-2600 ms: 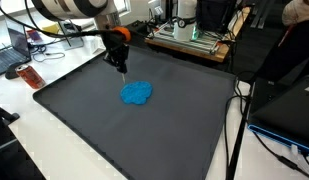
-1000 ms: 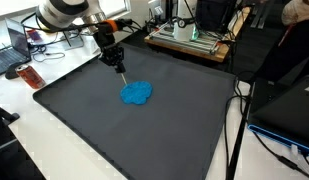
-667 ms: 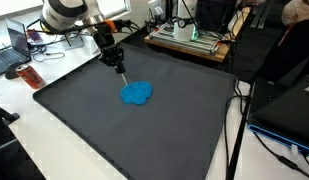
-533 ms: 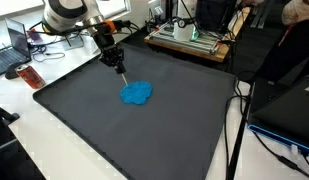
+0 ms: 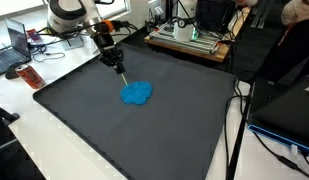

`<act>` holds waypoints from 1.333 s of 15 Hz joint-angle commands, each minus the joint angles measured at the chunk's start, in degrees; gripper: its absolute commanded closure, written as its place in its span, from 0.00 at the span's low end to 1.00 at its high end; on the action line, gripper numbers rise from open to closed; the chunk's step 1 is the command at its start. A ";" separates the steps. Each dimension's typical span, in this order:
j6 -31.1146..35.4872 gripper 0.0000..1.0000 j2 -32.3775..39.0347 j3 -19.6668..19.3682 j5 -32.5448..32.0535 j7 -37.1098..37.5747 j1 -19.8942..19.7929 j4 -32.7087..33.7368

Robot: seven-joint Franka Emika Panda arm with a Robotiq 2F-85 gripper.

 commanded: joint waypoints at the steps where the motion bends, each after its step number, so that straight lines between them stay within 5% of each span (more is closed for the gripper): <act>1: 1.00 0.97 2.92 2.40 0.87 -2.58 -2.33 0.10; 11: 0.98 0.97 6.84 4.95 0.88 -4.29 -5.63 -0.79; 20: 0.90 0.97 0.56 4.87 0.84 1.02 -4.72 -4.10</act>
